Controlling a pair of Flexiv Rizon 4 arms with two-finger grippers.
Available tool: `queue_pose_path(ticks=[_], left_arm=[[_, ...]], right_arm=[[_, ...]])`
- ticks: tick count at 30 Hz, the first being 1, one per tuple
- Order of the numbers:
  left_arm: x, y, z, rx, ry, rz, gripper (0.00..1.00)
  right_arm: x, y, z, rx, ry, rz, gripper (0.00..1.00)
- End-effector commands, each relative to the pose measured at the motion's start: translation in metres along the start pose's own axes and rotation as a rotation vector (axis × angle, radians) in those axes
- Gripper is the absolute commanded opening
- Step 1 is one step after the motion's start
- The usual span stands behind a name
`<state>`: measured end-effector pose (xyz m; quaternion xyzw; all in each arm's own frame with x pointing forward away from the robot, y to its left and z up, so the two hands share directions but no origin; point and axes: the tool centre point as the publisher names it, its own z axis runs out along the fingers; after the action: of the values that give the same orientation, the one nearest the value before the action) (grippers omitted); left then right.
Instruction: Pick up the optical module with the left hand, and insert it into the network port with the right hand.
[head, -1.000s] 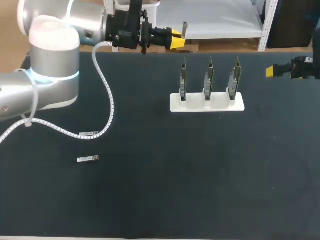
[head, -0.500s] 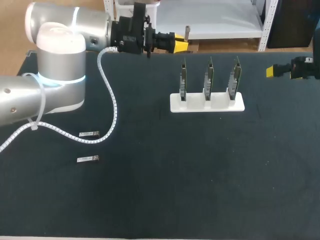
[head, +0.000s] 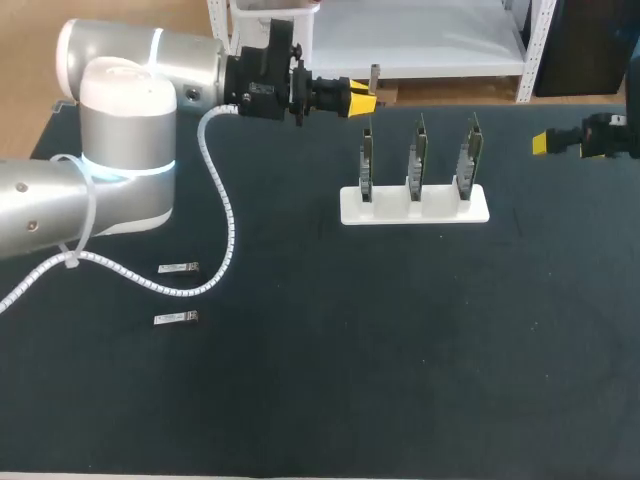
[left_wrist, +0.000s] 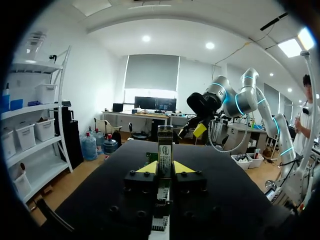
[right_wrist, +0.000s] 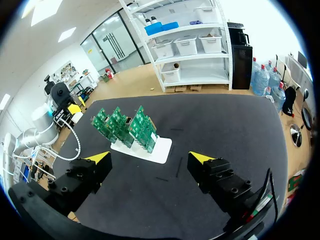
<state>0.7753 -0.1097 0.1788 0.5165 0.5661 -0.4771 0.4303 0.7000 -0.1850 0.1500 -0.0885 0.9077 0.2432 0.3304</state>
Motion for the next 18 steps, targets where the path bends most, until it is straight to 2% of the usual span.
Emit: queue_pose_path(ticks=[1,18], left_arm=[[0.0012,-0.0024,0.0007,-0.006,-0.005,-0.002,0.0],[0.0082,-0.0025,-0.0013,-0.034,0.005,-0.016,0.0]], right_arm=[[0.0,0.0,0.0,0.0,0.0,0.0,1.0],[0.0,0.0,0.0,0.0,0.0,0.0,1.0]])
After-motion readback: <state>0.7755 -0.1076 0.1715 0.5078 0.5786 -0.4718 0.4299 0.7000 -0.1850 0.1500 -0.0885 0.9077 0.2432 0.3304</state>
